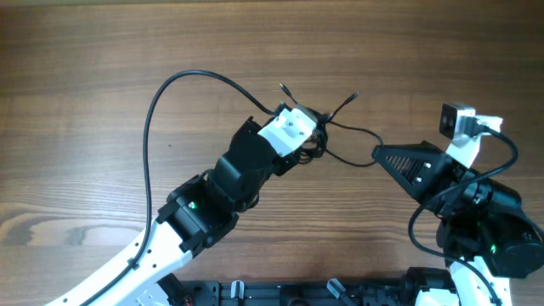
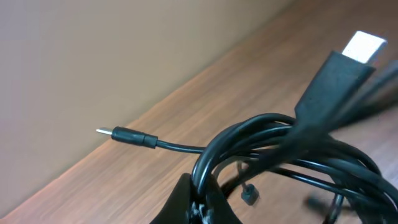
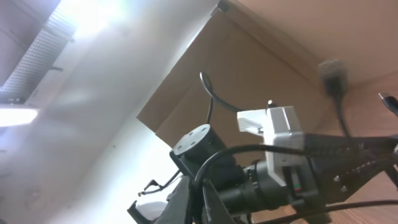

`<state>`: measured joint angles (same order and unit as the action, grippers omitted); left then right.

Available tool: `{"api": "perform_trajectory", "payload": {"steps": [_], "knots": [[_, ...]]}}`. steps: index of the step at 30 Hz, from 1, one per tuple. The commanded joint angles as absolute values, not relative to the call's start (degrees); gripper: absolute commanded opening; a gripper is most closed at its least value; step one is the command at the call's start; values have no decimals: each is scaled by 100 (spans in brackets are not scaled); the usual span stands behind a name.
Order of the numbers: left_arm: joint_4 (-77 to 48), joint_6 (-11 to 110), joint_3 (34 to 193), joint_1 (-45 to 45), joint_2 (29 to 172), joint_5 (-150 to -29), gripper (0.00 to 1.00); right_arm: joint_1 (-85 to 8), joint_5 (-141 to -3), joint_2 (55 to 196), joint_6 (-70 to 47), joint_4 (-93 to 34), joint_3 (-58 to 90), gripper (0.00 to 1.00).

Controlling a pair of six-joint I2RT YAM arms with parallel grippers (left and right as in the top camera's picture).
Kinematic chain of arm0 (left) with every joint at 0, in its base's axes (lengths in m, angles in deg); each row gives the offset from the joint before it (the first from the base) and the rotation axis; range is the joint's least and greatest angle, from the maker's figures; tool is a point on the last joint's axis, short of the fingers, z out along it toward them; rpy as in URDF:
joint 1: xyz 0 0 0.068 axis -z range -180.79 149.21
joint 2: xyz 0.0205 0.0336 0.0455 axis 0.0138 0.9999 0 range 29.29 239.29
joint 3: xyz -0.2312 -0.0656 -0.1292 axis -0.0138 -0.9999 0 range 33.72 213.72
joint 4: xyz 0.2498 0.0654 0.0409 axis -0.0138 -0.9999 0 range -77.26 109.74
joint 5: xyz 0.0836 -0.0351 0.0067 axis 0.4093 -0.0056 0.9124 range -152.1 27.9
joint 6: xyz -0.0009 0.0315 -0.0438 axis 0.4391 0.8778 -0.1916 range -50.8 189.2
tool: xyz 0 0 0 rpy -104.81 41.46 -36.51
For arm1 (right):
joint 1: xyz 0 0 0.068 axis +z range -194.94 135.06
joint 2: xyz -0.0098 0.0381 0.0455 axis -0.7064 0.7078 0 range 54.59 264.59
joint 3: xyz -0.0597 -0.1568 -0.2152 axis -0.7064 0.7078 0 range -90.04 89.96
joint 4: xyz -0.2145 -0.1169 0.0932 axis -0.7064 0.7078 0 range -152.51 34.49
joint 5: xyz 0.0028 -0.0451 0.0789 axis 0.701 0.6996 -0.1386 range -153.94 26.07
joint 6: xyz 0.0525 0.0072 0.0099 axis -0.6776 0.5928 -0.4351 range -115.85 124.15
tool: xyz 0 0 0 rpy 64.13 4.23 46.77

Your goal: Untangle cables

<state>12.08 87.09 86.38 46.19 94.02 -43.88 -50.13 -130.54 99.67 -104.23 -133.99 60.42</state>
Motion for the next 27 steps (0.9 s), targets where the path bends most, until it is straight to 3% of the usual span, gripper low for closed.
{"api": "perform_trajectory", "payload": {"steps": [1,12,16,21,24,25,26,27], "knots": [[1038,8694,8704,4390,9494,-3863,4,-5026,-12556,9943,-10923,-13810,5926,4],[924,8500,8702,4355,9531,-4731,4,-5026,-12143,9943,-11446,-14647,5926,4],[1206,8126,8702,4291,9529,-2958,4,-5026,-12587,9945,-11430,-14468,5926,4],[1772,8034,8702,4237,9529,-1678,4,-5026,-13474,9949,-10735,-13152,5926,4],[1735,8073,8702,4285,9520,-2128,4,-5026,-13621,9976,-10049,-12656,5926,4],[1556,8095,8702,4339,9520,-2565,4,-5026,-13675,10024,-9730,-12400,5926,6],[1416,8093,8702,4381,9520,-2843,4,-5026,-13769,10091,-9378,-12116,5926,25],[1291,8067,8702,4425,9520,-3094,4,-5026,-13867,10183,-8937,-11874,5926,50]]}}
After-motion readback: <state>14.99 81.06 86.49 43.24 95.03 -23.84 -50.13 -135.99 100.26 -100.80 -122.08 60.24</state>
